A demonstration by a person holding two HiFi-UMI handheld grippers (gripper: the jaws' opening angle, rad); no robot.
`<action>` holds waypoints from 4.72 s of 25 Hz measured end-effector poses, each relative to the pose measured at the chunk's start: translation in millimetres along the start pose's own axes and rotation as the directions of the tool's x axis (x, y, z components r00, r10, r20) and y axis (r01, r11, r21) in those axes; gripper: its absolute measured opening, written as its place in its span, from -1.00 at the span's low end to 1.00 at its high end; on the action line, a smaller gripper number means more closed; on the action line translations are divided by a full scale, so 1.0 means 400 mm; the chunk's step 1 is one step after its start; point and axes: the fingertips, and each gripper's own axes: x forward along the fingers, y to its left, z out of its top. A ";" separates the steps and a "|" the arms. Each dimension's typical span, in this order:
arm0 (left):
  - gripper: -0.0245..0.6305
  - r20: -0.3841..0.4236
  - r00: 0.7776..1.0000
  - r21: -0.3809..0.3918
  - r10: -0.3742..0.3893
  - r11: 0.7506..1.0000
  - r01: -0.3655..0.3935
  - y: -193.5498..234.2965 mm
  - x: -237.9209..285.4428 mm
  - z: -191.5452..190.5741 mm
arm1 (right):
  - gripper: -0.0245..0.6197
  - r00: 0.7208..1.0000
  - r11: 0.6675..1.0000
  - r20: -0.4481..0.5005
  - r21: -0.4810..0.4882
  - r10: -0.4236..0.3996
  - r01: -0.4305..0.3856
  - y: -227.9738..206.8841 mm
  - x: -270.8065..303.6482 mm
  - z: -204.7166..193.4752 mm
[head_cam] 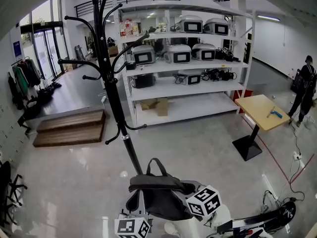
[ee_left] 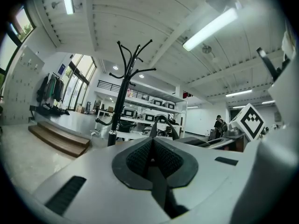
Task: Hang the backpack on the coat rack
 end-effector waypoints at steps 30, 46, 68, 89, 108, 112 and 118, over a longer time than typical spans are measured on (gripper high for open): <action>-0.92 -0.007 0.992 -0.005 0.129 0.992 -0.129 0.121 0.277 0.033 | -0.62 0.988 0.987 -0.036 -0.057 0.148 -0.150 -0.185 0.251 0.129; -0.92 0.093 0.961 -0.013 0.261 0.965 -0.261 0.094 0.285 0.121 | -0.62 0.924 0.906 0.059 -0.225 0.379 -0.357 -0.190 0.268 0.422; -0.92 0.132 0.956 -0.014 0.262 0.965 -0.262 0.083 0.253 0.166 | -0.62 0.894 0.864 0.166 -0.379 0.417 -0.332 -0.093 0.239 0.719; -0.92 0.153 0.943 -0.035 0.295 0.955 -0.293 0.112 0.244 0.162 | -0.62 0.874 0.878 0.193 -0.287 0.445 -0.383 -0.108 0.302 0.829; -0.92 0.147 0.933 -0.056 0.328 0.945 -0.323 0.141 0.243 0.144 | -0.62 0.887 0.887 0.097 -0.158 0.451 -0.434 -0.158 0.409 0.802; -0.92 0.139 0.935 -0.048 0.325 0.946 -0.322 0.140 0.244 0.142 | -0.62 0.878 0.880 0.092 -0.123 0.470 -0.458 -0.173 0.422 0.798; -0.92 0.130 0.939 -0.041 0.319 0.948 -0.317 0.142 0.243 0.138 | -0.62 0.843 0.845 0.077 -0.097 0.533 -0.525 -0.177 0.438 0.792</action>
